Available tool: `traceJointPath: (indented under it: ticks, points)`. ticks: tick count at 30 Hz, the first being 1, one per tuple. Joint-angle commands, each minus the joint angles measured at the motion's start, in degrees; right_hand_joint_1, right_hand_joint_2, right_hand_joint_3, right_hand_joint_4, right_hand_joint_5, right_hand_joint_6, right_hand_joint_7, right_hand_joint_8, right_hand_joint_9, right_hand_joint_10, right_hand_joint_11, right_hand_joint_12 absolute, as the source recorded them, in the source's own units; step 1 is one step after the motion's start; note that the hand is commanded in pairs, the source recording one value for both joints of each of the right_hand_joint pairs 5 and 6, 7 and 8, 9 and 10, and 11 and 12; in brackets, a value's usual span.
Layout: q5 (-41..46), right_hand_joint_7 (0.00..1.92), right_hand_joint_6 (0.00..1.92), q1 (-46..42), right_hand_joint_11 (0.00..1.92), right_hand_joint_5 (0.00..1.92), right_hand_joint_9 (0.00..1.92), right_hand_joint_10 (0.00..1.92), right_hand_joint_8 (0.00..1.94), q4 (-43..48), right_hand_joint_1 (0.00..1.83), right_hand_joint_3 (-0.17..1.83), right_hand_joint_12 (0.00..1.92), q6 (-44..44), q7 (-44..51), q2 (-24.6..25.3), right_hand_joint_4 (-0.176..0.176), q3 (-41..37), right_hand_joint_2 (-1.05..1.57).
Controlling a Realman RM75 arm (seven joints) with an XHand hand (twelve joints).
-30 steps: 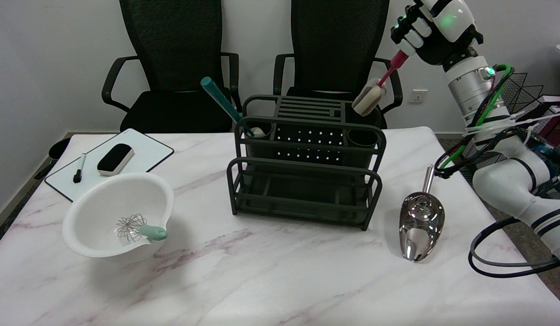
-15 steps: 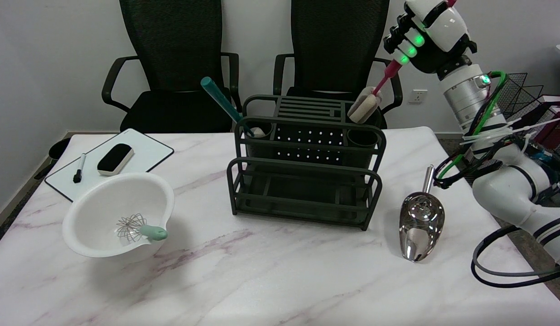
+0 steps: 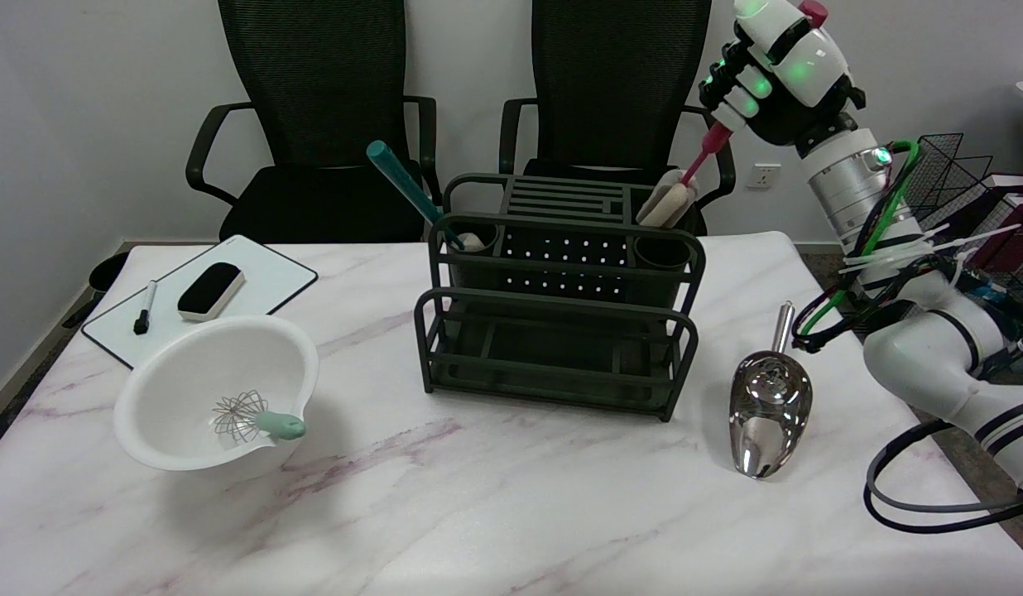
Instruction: Place the pink sponge bottle brush into the kitchen storage rack.
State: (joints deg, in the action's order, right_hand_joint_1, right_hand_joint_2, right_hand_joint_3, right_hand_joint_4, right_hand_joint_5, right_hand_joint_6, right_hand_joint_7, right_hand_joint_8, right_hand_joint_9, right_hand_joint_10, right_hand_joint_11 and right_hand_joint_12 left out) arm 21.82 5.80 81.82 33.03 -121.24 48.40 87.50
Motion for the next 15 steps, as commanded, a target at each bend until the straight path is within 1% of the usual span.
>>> traceJointPath:
  ticks: [1, 15]
  points:
    - [0.03, 1.92, 1.92, -0.23, 1.92, 1.92, 1.92, 1.92, 1.92, -2.48, 0.90, 0.64, 1.92, -0.22, -0.09, 0.09, 0.000, 0.65, 1.57]
    - [2.33, 1.92, 1.92, 1.87, 1.92, 1.92, 1.92, 1.92, 1.92, -7.05, 0.89, 0.64, 1.92, 0.24, -0.09, -0.16, 0.000, 2.57, 1.57]
